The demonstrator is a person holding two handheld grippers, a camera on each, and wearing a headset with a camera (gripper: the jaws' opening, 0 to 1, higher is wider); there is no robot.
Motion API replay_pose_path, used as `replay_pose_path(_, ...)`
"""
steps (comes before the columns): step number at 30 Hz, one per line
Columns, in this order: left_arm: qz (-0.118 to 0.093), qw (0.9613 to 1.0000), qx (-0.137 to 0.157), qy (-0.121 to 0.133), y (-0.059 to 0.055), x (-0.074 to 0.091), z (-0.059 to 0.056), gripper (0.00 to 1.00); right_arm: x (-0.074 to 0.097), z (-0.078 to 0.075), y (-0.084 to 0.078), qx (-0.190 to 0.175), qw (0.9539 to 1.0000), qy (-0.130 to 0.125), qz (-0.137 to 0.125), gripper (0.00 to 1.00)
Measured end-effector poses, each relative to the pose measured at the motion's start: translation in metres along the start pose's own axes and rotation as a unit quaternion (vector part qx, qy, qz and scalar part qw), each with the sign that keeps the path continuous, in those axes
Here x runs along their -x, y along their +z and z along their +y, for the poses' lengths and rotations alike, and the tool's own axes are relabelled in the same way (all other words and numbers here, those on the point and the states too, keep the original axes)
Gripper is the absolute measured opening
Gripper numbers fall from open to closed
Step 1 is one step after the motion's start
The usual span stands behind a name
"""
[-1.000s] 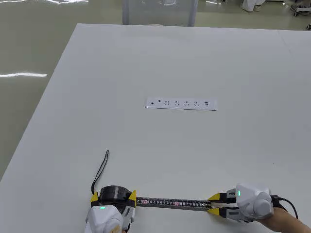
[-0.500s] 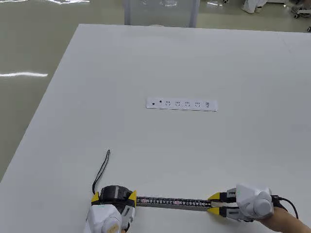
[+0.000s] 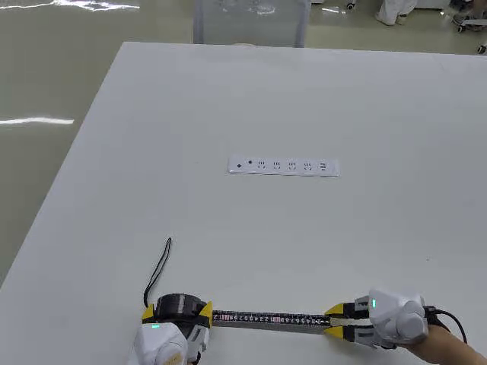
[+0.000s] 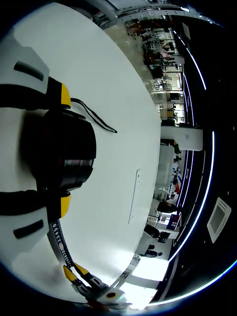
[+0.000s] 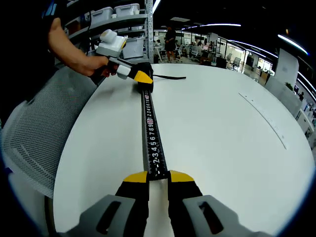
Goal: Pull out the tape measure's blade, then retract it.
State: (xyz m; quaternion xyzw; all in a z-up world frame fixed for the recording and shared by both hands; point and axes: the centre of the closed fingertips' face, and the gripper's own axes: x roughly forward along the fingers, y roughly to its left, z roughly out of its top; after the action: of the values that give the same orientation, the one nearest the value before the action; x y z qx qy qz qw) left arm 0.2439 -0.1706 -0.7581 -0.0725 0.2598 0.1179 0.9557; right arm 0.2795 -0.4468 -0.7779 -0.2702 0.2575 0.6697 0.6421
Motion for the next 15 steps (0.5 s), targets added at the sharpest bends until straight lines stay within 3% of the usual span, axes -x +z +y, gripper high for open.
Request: replay_pose_path(15, 0.0, 0.9999, 0.012, -0.002, 0.0005, -0.0003, 0.001, 0.63, -0.0043, 0.0029, 0.0096, 0.004, 1.0, 0.006, -0.004, 0.12)
